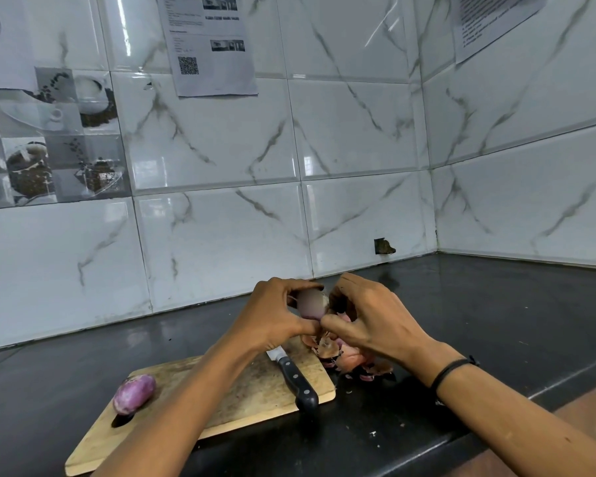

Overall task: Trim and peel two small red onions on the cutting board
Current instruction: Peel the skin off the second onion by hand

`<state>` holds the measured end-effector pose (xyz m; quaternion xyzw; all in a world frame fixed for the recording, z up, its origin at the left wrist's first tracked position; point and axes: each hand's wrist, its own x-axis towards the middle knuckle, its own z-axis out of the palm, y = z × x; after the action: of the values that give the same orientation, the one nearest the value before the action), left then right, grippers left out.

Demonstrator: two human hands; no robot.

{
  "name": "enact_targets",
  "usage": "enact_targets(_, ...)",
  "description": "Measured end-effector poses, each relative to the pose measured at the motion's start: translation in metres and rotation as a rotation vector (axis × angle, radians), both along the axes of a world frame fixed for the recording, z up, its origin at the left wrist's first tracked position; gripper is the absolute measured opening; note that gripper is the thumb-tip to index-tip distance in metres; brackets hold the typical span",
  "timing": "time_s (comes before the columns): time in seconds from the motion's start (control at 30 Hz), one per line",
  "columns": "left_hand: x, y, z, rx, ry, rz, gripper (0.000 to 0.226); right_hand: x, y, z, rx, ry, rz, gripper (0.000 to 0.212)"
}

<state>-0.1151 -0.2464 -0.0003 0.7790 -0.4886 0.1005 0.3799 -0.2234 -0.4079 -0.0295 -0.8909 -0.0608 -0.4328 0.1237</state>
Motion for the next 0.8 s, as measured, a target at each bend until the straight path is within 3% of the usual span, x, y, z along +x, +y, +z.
enact_targets(0.23,0.0014,0.0017,0.0012,-0.092,0.082,-0.038,0.058,-0.0017,-0.007,-0.0013,0.159,-0.076,0.04,0.03)
enact_targets(0.43,0.0078,0.0012,-0.0002,-0.131,0.072,-0.047,0.058,0.0012,-0.0058,-0.0021,0.158,-0.025,0.172,0.033)
enact_targets(0.8,0.0023,0.0041,-0.0005,-0.057,0.092,0.004,0.064,0.0022,-0.0061,-0.0042,0.214,0.046,0.227,0.023)
